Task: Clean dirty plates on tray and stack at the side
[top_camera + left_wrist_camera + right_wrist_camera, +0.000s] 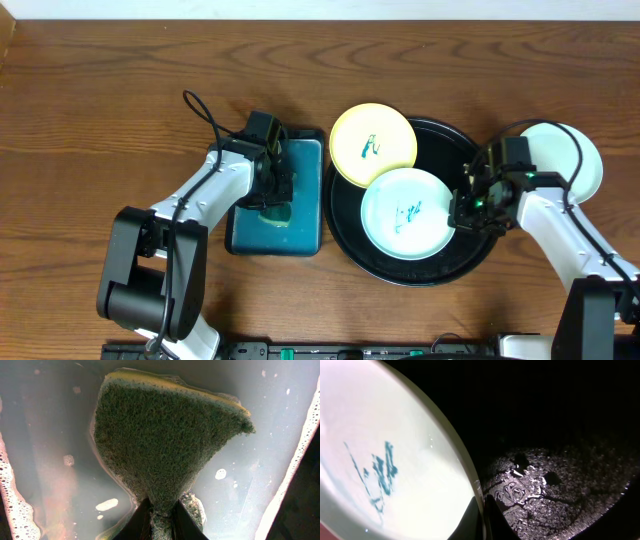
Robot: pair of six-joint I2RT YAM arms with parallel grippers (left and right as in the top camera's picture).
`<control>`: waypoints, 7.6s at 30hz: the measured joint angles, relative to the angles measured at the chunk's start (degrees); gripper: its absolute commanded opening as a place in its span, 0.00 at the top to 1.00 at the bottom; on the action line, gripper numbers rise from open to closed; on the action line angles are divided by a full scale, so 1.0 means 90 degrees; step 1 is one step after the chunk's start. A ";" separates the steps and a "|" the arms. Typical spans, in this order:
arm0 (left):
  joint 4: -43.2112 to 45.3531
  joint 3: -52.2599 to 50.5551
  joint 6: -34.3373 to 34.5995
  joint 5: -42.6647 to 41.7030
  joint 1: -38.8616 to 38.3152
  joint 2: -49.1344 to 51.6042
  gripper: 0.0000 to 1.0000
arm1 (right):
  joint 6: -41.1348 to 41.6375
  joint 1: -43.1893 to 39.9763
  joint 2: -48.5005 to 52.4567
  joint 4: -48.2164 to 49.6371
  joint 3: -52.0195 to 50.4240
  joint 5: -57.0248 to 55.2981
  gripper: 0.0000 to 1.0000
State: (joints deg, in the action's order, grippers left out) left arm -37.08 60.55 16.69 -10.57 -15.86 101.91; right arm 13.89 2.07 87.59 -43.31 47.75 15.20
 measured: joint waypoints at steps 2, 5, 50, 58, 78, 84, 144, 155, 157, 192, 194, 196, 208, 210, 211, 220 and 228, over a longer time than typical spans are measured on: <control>0.0000 0.0000 0.0000 0.0000 0.0000 0.0000 0.87 | 0.0027 0.0112 0.0000 0.0049 -0.0058 -0.0134 0.99; 0.0000 0.0000 0.0000 0.0000 0.0000 0.0000 0.86 | 0.0068 0.0211 0.0000 0.0046 -0.0117 -0.0262 0.99; -0.0002 0.0000 0.0029 0.0000 0.0000 0.0000 0.89 | 0.0180 0.0211 0.0000 -0.0738 -0.0158 -0.0318 0.99; -0.0005 0.0000 0.0073 0.0000 0.0000 0.0000 0.93 | 0.0180 0.0211 0.0000 -0.0699 -0.0158 -0.0333 0.99; -0.0185 0.0119 -0.0049 0.0024 0.0000 -0.1576 0.92 | 0.0180 0.0214 0.0000 -0.0653 -0.0158 -0.0345 0.99; -0.0187 0.0119 -0.0051 0.0024 0.0000 -0.1729 0.93 | 0.0180 0.0211 0.0000 -0.0656 -0.0158 -0.0345 0.99; 0.0007 -0.0262 -0.2693 -0.5362 0.2455 -0.1729 0.92 | 0.0177 0.0214 0.0000 -0.0658 -0.0158 -0.0342 0.99; 0.0007 -0.0262 -0.2693 -0.5365 0.2455 -0.1729 0.92 | 0.0180 0.0211 0.0000 -0.0656 -0.0158 -0.0342 0.99; 0.0007 -0.0262 -0.2693 -0.5365 0.2455 -0.1729 0.93 | 0.0180 0.0214 0.0000 -0.0656 -0.0158 -0.0342 0.99; 0.0007 -0.0262 -0.2693 -0.5365 0.2455 -0.1729 0.92 | 0.0177 0.0211 0.0000 -0.0656 -0.0158 -0.0345 0.99; 0.0007 -0.0262 -0.2693 -0.5365 0.2455 -0.1729 0.92 | 0.0180 0.0211 0.0000 -0.0656 -0.0158 -0.0345 0.99; 0.0007 -0.0262 -0.2693 -0.5365 0.2455 -0.1729 0.92 | 0.0177 0.0211 0.0000 -0.0656 -0.0158 -0.0345 0.99; 0.0007 -0.0262 -0.2693 -0.5365 0.2455 -0.1729 0.92 | 0.0177 0.0214 0.0000 -0.0653 -0.0158 -0.0345 0.99; 0.0007 -0.0262 -0.2693 -0.5350 0.2453 -0.1729 0.92 | 0.0180 0.0211 0.0000 -0.0641 -0.0158 -0.0347 0.99; 0.0007 -0.0262 -0.2693 -0.5321 0.2453 -0.1729 0.92 | 0.0180 0.0214 0.0000 -0.0629 -0.0158 -0.0347 0.99; 0.0015 -0.0262 -0.2229 -0.3660 0.1902 -0.1729 0.92 | 0.0177 0.0214 0.0000 -0.0539 -0.0158 -0.0357 0.99; 0.0175 -0.0262 -0.1523 -0.1299 0.0736 -0.1729 0.92 | 0.0177 0.0214 0.0000 -0.0539 -0.0158 -0.0357 0.99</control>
State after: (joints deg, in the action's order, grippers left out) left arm -35.51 58.19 2.98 -22.26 -9.23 86.35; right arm 15.49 3.99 87.59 -48.16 46.33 11.99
